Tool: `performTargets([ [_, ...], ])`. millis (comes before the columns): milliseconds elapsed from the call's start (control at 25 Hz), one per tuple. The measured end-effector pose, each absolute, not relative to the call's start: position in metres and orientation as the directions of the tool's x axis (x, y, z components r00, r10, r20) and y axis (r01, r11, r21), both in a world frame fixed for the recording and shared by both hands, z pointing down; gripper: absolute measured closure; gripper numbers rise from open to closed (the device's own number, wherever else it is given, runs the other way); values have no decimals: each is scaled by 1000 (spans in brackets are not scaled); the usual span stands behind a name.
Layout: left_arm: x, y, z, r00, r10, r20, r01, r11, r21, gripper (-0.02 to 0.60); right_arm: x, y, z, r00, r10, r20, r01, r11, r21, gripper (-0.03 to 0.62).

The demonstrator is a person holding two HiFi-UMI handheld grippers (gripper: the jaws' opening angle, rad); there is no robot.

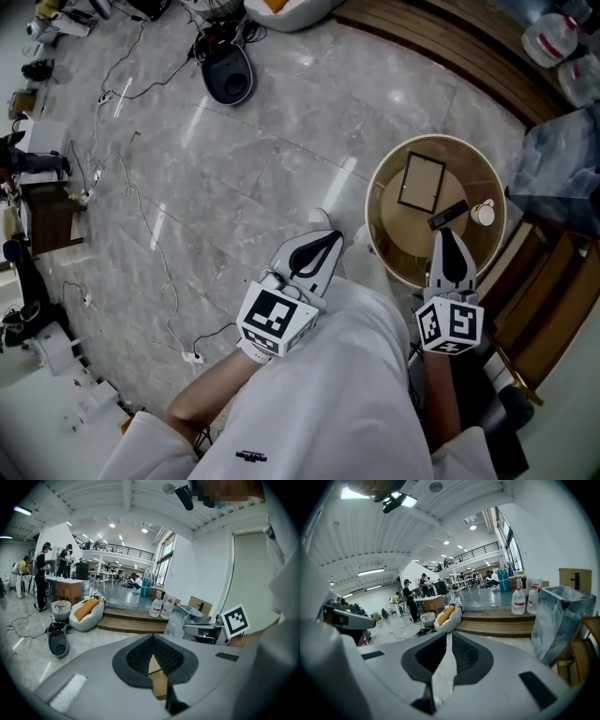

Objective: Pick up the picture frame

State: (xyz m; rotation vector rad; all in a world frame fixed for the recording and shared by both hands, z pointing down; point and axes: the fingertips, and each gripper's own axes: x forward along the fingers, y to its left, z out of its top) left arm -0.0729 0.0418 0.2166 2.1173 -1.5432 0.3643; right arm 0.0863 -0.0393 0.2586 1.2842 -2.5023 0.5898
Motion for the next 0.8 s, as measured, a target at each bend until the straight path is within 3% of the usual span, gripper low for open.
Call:
performTargets([
  [440, -57, -4, 232, 419, -749, 513, -908, -338, 248, 578, 89, -61, 297, -533, -683, 499, -842, 485, -234, 583],
  [560, -53, -12, 254, 432, -727, 534, -902, -346, 259, 578, 86, -67, 323, -550, -646, 529, -827, 509, -237, 530],
  [800, -43, -30, 311, 443, -676, 589, -896, -301, 327, 578, 83, -79, 386, -559, -557, 615, -795, 569, -207, 514],
])
